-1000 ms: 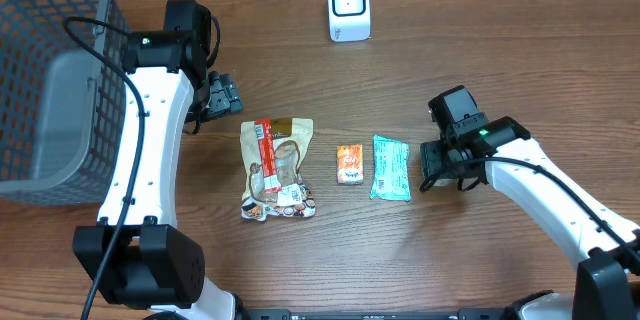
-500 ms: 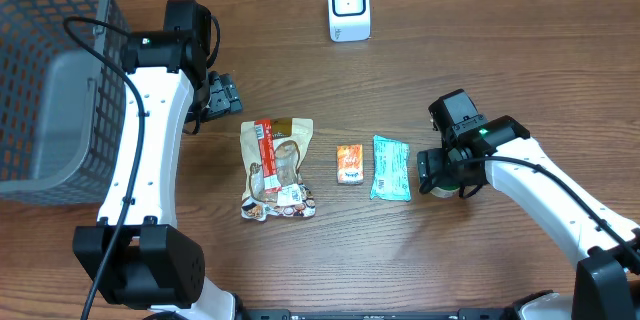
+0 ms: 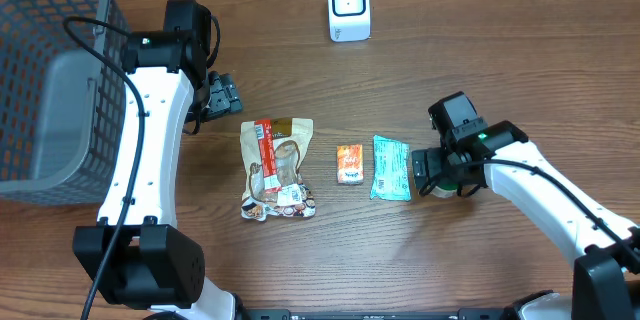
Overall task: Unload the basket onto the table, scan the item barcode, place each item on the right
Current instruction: 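Grasp the green-lidded jar with the right gripper and tilt it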
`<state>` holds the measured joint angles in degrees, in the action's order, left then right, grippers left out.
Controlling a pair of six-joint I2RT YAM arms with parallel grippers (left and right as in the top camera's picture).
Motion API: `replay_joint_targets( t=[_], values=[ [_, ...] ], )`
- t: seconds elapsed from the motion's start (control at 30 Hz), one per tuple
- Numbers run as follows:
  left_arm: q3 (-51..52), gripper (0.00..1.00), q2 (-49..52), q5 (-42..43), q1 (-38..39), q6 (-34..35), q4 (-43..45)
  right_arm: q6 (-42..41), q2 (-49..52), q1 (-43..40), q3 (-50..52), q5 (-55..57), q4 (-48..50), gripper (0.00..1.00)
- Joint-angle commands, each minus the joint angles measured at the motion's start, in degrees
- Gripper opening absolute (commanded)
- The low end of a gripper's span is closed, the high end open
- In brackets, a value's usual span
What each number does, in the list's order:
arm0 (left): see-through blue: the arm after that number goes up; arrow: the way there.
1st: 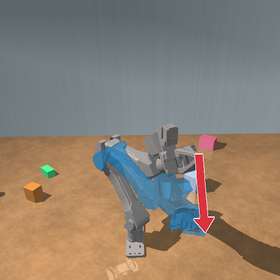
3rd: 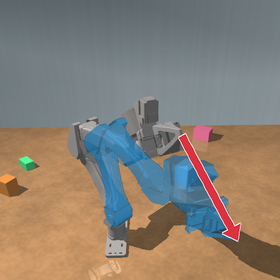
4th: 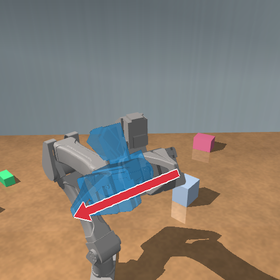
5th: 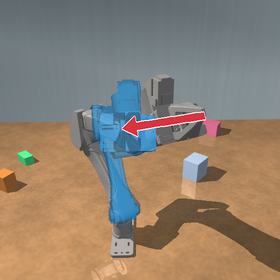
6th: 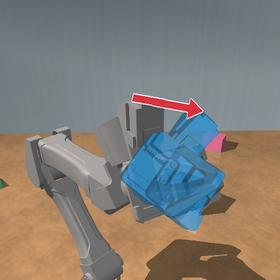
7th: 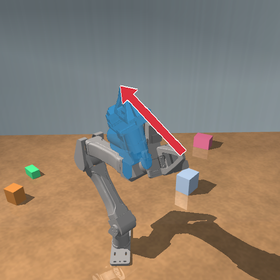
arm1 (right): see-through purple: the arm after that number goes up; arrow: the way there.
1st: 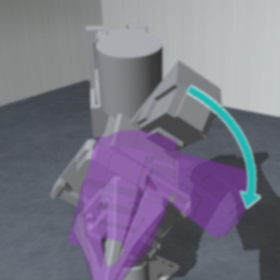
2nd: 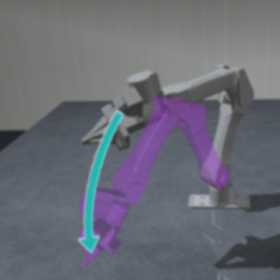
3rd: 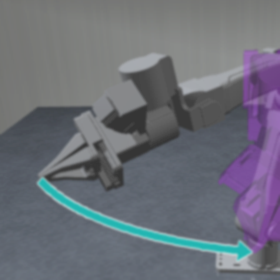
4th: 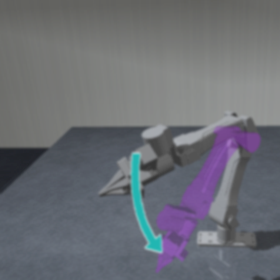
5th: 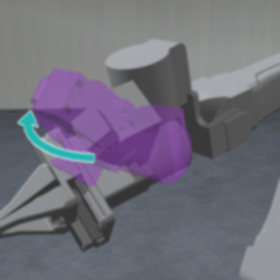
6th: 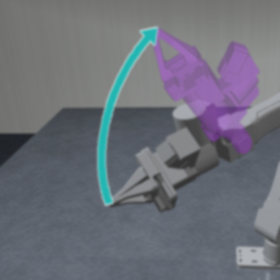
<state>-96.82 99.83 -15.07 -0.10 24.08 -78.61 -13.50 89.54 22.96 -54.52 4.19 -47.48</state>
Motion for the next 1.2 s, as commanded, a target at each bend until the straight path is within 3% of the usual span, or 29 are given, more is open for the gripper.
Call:
replay_joint_targets(
  t=[0.0, 0.5, 0.9, 1.17],
  values=[
    [-1.27, 1.0, 0.13, -0.35, 0.11, 1.05, -0.02, -0.2, 0.07, 0.11, 0.9, 0.94, 1.38, 1.0],
    [-1.27, 1.0, 0.13, -0.37, 0.11, 1.05, -0.02, -0.04, 0.07, 0.13, 3.13, 0.9, 3.48, 0.95],
    [-1.27, 0.99, 0.13, -0.37, 0.11, 1.05, -0.02, -0.04, 0.07, 0.13, 3.8, 0.9, 3.89, 0.8],
    [-1.27, 0.99, 0.13, -0.35, 0.11, 1.05, -0.02, -0.04, 0.07, 0.13, 3.8, 0.87, 3.87, 0.78]
  ],
)
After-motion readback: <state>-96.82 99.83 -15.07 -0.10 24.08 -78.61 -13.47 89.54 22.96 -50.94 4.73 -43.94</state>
